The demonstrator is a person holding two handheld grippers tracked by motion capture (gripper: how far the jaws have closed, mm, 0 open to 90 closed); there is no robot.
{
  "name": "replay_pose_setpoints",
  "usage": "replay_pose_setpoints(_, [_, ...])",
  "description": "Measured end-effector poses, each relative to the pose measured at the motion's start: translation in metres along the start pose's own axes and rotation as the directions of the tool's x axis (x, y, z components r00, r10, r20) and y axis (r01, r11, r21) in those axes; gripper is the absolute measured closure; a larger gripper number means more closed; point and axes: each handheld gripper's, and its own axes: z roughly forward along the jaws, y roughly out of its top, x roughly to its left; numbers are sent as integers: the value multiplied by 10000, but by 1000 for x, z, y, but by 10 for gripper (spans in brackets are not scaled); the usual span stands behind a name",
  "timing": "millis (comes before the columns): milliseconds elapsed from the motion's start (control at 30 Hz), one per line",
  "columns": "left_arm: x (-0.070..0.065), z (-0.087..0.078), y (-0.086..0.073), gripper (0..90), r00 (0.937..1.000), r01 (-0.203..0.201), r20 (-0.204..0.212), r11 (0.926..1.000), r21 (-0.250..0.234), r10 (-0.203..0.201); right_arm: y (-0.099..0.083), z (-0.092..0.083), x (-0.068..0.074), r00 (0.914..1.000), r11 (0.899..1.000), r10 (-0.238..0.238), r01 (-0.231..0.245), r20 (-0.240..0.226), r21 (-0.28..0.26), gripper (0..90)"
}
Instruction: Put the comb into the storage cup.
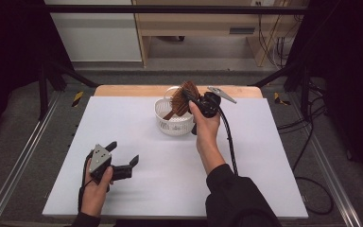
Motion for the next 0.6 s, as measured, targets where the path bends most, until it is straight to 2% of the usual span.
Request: replay_pose_setpoints(600, [0,0,0,25,10000,31,-19,10000,10,-31,0,-3,-9,9999,9999,90,-89,-47,118,488])
